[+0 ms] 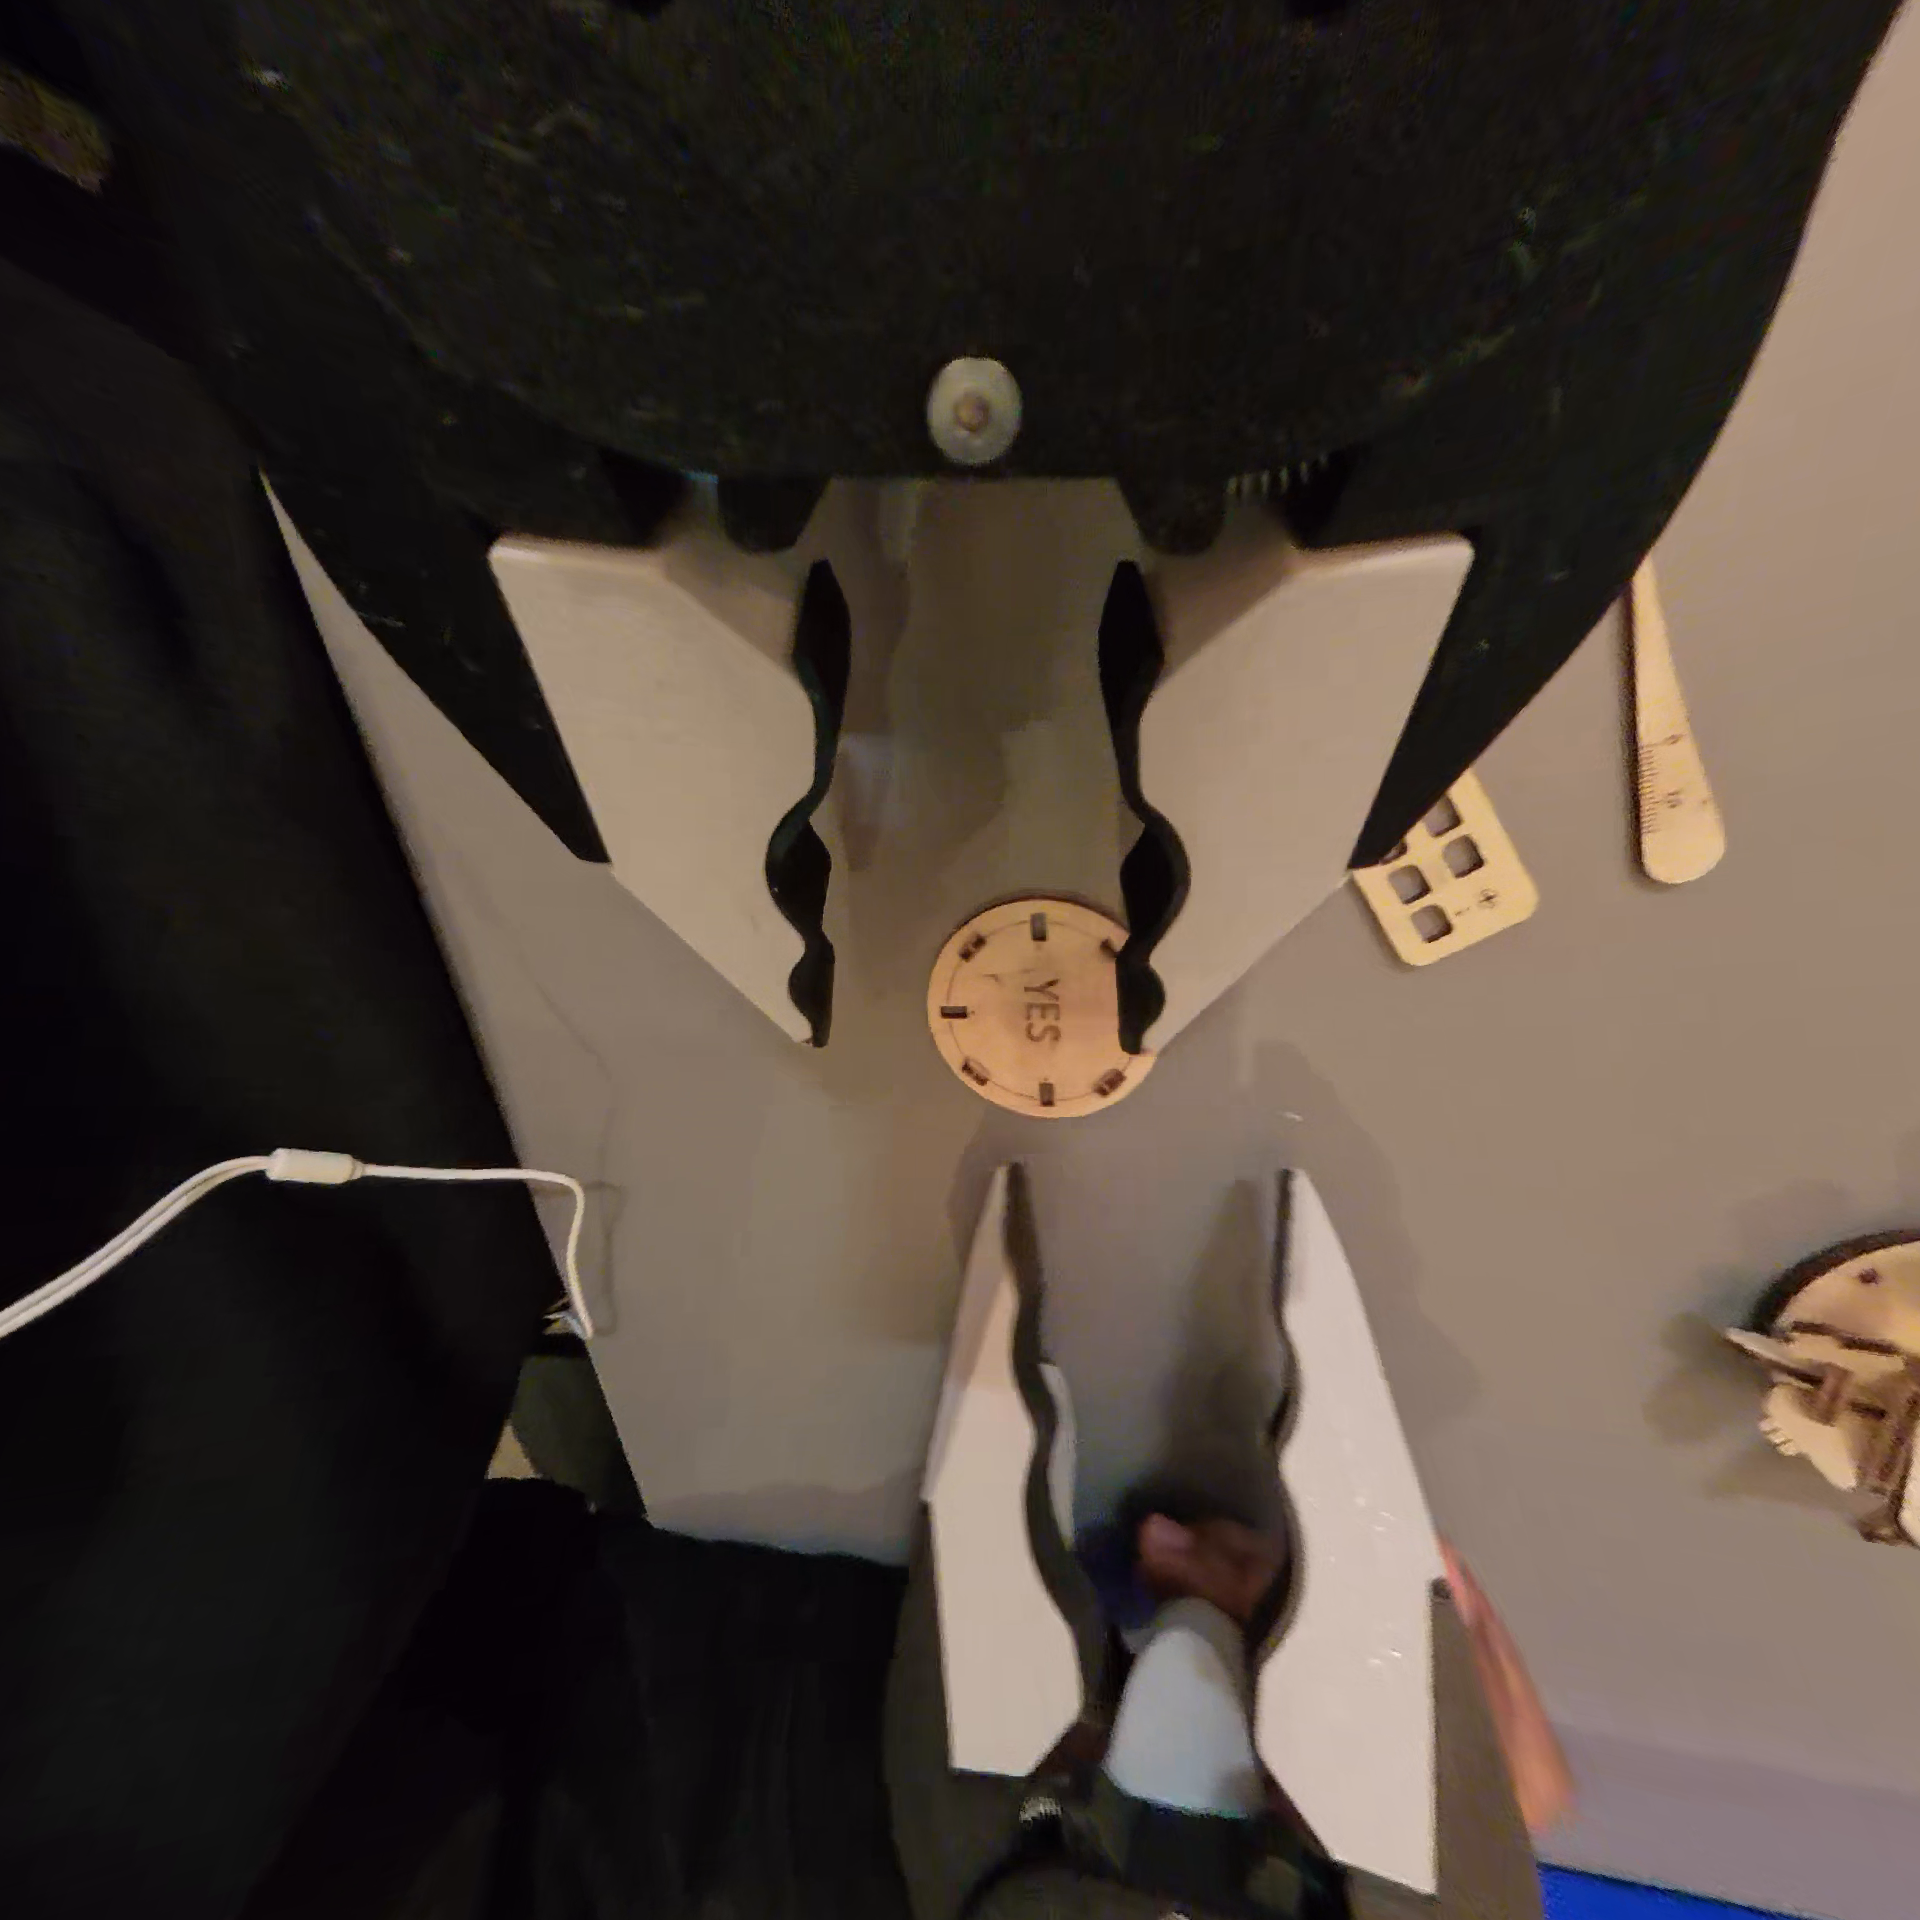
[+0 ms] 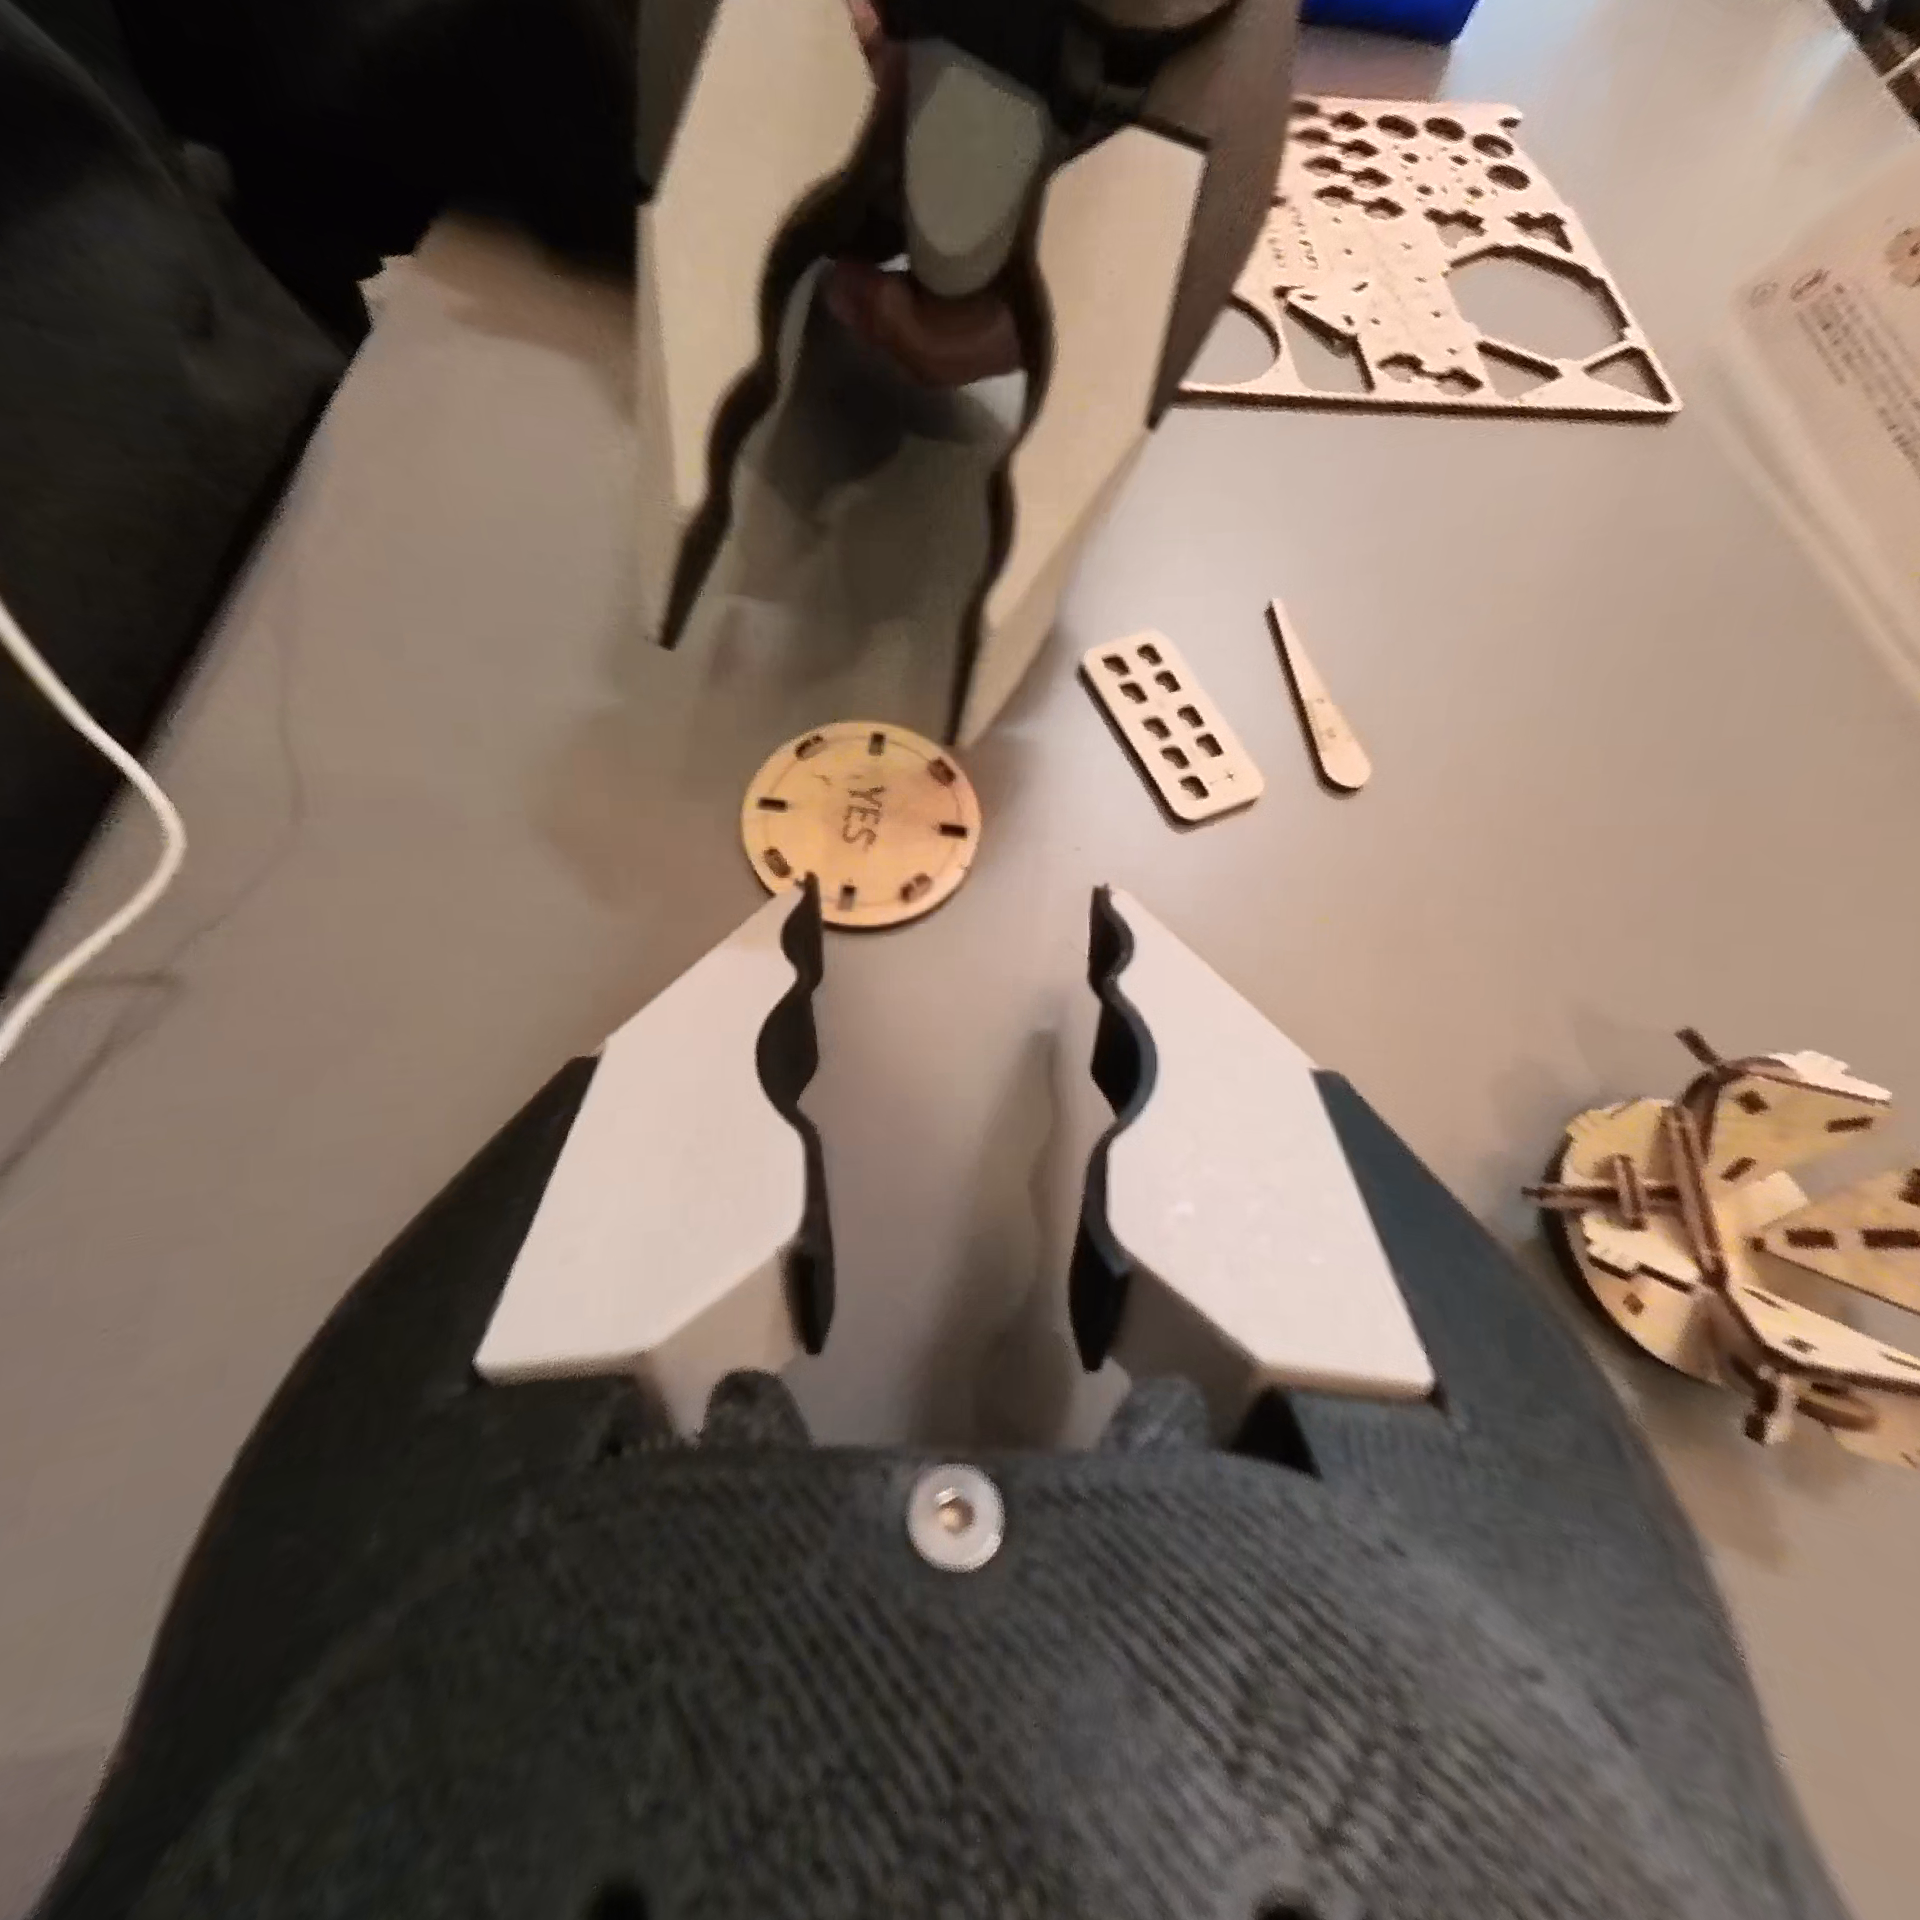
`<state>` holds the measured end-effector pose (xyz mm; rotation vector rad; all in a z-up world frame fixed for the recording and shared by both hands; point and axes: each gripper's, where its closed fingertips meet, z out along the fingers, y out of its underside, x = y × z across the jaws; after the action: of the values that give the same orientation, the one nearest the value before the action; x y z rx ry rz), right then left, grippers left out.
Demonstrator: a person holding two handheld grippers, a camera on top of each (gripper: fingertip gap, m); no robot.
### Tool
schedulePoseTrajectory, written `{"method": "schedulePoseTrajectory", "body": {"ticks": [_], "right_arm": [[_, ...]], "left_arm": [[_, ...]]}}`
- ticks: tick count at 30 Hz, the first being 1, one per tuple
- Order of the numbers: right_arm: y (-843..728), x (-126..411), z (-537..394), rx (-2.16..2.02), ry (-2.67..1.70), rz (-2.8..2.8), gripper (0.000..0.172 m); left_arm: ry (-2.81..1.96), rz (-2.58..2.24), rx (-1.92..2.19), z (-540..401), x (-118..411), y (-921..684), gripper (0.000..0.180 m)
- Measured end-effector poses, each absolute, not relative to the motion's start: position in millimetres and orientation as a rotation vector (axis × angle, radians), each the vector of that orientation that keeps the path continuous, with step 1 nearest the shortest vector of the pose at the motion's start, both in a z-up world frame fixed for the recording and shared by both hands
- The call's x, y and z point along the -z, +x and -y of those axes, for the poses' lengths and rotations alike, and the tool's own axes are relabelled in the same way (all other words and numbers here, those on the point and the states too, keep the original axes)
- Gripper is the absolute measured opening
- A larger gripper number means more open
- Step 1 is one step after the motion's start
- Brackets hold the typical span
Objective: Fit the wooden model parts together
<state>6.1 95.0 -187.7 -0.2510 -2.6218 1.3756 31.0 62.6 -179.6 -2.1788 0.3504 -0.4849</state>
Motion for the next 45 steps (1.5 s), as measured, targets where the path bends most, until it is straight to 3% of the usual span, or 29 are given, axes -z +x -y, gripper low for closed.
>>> {"method": "schedulePoseTrajectory", "body": {"ticks": [4,7,16,25,37,45], "right_arm": [[17,196,-83,-1.325,-0.179,2.691,0.05],[21,201,-77,-1.289,-0.146,2.726,0.051],[19,207,-76,-1.246,-0.172,2.751,0.053],[19,208,-77,-1.255,-0.246,2.779,0.044],[19,208,-81,-1.259,-0.257,2.784,0.042],[20,208,-83,-1.258,-0.251,2.783,0.043]], "left_arm": [[-2.245,-0.31,0.38,-64,193,16,0.064],[-2.246,-0.319,0.389,-63,194,17,0.063],[-2.309,-0.361,0.357,-61,206,20,0.053],[-2.318,-0.357,0.32,-63,208,17,0.042],[-2.309,-0.36,0.297,-62,207,13,0.042],[-2.283,-0.035,0.023,-55,192,-56,0.029]]}}
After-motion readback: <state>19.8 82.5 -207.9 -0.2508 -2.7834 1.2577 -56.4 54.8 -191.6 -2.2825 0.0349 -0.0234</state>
